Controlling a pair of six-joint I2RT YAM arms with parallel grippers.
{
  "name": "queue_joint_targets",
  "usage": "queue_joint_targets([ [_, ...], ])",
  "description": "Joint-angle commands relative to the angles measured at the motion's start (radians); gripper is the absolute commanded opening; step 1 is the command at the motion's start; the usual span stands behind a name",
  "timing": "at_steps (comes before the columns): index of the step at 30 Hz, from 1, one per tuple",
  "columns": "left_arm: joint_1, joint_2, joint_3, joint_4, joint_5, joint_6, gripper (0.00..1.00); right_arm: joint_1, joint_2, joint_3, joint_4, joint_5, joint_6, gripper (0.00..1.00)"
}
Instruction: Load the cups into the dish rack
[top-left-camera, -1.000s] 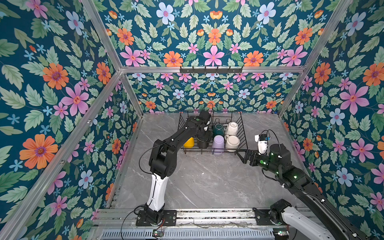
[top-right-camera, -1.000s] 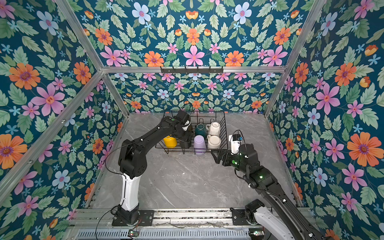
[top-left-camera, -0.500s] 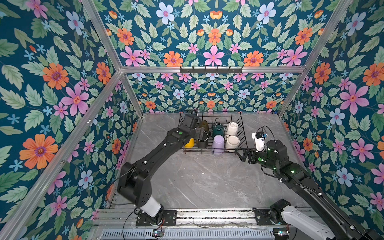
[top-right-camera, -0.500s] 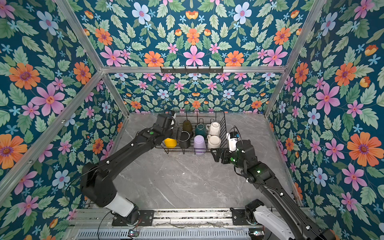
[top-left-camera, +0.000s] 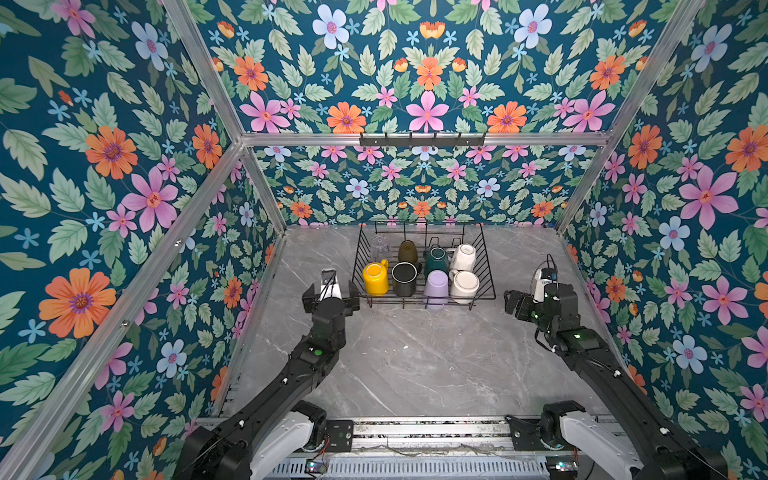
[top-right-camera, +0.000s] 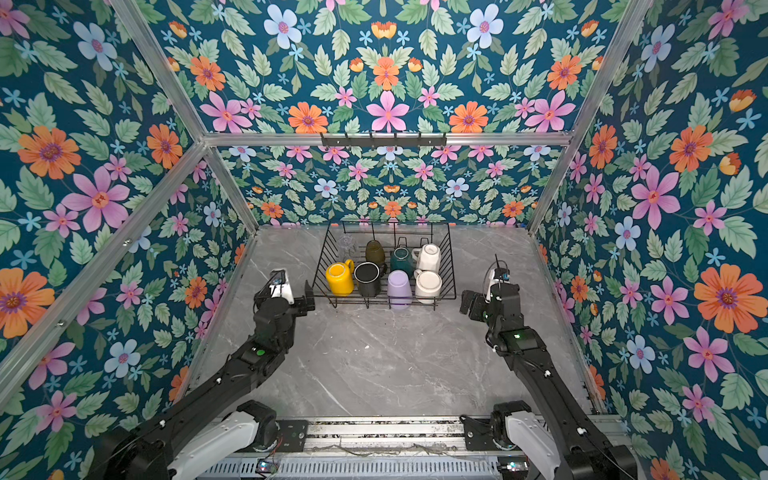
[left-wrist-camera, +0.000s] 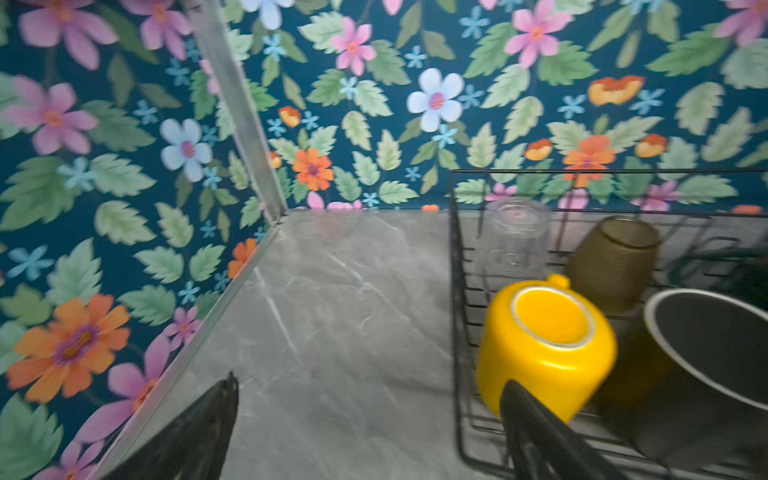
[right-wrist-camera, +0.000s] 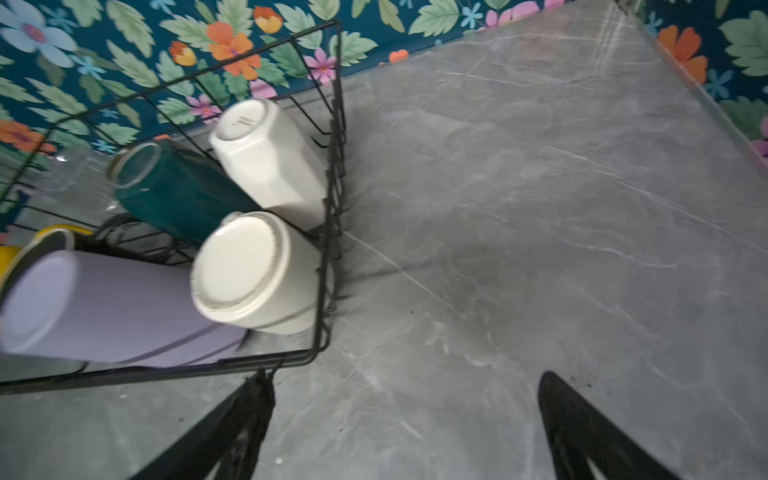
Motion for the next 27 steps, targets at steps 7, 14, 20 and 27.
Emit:
queue_joint_targets([
  [7, 0.189, 0.087, -0.266, 0.532, -0.026, -0.006, 1.0, -0.054, 0.173, -0.187, 0.577, 0.223, -0.2, 0.99],
  [14, 0.292, 0.419, -0.315, 0.954, 0.036, 0.002, 0.99, -0.077, 0.342, -0.256, 0.851, 0.14, -0.259, 0.99],
  [20, 0.304, 0.678, -0.265, 1.201, 0.168, 0.079, 0.99, -0.09, 0.432, -0.287, 0.998, 0.1, -0.276, 0.99],
  [27, 0.328, 0.658, -0.144, 0.908, 0.226, 0.04, 1.0, -0.093, 0.514, -0.308, 1.118, 0.092, -0.281, 0.99],
])
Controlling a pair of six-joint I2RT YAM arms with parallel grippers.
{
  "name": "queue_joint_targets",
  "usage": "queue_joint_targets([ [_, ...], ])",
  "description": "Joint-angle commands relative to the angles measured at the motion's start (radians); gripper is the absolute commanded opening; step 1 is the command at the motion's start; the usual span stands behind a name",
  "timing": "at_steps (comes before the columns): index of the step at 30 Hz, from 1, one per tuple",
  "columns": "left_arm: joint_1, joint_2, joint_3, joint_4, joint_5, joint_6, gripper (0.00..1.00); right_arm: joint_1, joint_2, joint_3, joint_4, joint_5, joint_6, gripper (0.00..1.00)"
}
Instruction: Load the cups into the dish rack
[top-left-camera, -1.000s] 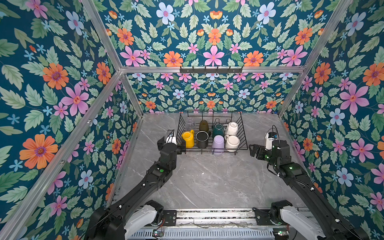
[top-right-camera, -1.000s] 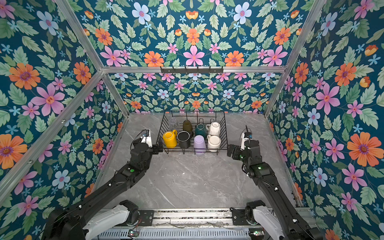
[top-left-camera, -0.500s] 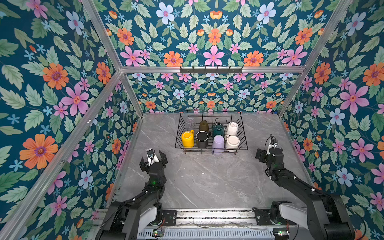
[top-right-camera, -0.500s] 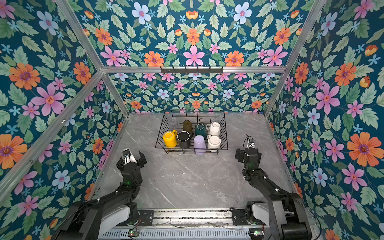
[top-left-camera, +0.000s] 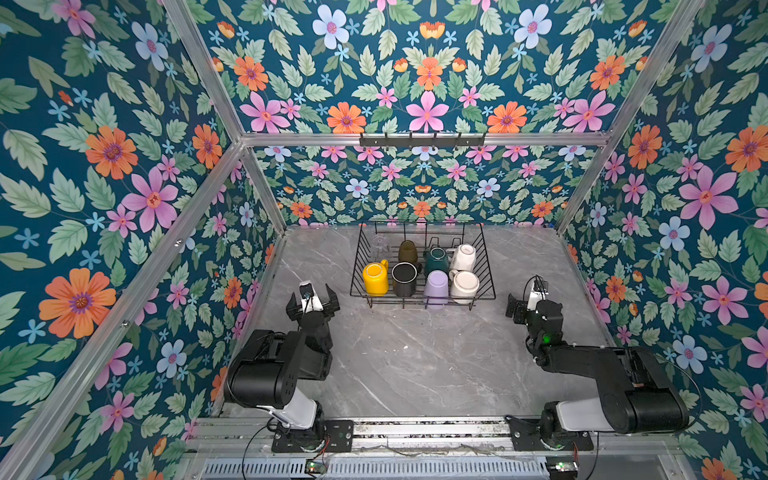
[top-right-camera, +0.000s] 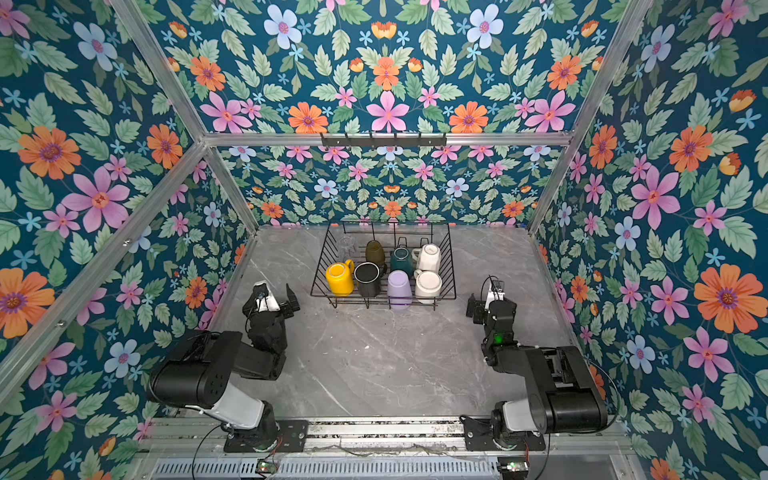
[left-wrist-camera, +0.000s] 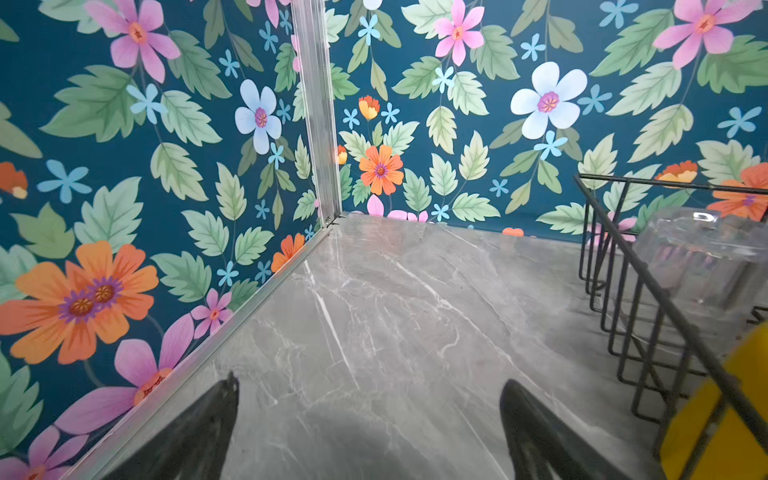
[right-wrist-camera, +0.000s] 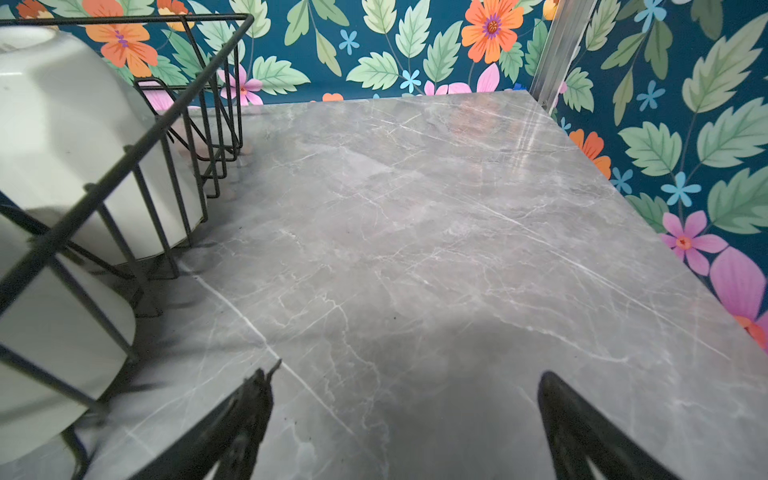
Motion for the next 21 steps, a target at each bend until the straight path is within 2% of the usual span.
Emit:
queue_joint_targets([
  [1, 0.013, 0.006, 0.017, -0.069, 0.039, -0.009, 1.0, 0.0, 0.021, -0.003, 0.102, -0.01, -0.008, 0.99],
  [3, 0.017, 0.063, 0.037, -0.031, 0.024, 0.001, 1.0, -0.002, 0.013, -0.002, 0.082, -0.016, -0.006, 0.99],
  [5, 0.021, 0.03, 0.045, -0.113, 0.035, -0.021, 1.0, -0.002, 0.012, -0.001, 0.081, -0.014, -0.007, 0.99],
  [8, 0.021, 0.053, 0.04, -0.048, 0.032, 0.0, 1.0, -0.002, 0.014, -0.001, 0.087, -0.014, -0.007, 0.99],
  [14, 0.021, 0.053, 0.036, -0.047, 0.032, 0.0, 1.0, -0.002, 0.013, 0.0, 0.082, -0.015, -0.007, 0.99],
  [18, 0.04, 0.05, 0.054, -0.093, 0.072, -0.021, 1.0, -0.002, 0.012, -0.001, 0.082, -0.015, -0.007, 0.99],
  [21, 0.037, 0.048, 0.038, -0.06, 0.061, -0.01, 1.0, -0.002, 0.012, -0.001, 0.082, -0.015, -0.007, 0.99],
])
